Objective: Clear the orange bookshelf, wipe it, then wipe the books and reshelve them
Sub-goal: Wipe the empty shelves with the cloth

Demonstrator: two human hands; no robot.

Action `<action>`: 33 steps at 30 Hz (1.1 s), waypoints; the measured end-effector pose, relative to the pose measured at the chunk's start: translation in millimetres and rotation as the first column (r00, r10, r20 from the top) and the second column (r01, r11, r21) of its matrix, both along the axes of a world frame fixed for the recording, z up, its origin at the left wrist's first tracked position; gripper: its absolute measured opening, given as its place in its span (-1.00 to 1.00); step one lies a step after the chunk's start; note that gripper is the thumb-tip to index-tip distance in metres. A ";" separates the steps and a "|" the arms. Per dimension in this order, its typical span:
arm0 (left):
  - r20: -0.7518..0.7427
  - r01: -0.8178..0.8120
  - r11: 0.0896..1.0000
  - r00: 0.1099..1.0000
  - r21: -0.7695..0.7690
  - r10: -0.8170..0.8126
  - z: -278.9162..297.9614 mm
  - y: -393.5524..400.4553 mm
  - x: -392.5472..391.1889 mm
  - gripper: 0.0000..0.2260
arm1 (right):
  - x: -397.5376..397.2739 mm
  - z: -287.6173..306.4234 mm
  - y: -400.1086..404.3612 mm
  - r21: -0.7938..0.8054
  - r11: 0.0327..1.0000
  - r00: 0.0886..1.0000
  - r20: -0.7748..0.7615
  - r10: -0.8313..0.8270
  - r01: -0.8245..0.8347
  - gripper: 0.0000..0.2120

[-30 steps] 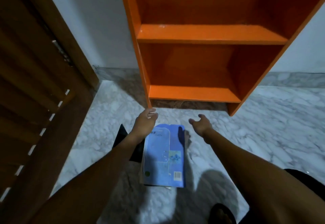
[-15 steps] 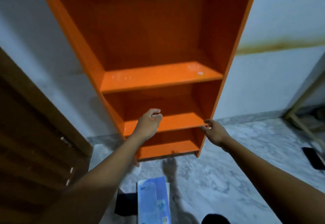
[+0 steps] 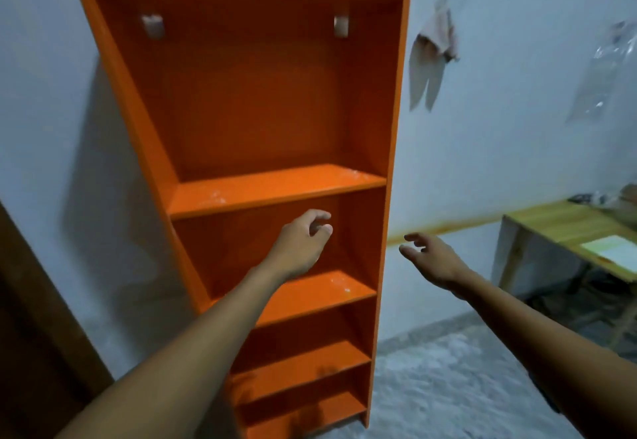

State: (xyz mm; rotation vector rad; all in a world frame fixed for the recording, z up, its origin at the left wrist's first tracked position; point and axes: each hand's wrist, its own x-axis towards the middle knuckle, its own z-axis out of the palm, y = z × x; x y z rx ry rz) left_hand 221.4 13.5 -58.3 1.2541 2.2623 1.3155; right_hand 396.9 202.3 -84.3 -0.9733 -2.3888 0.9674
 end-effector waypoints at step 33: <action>-0.256 -0.061 0.944 0.955 0.325 0.150 257.5 436.5 -41.0 -0.67 | -102.4 245.6 397.0 0.138 0.989 0.837 -0.547 0.028 0.057 -0.66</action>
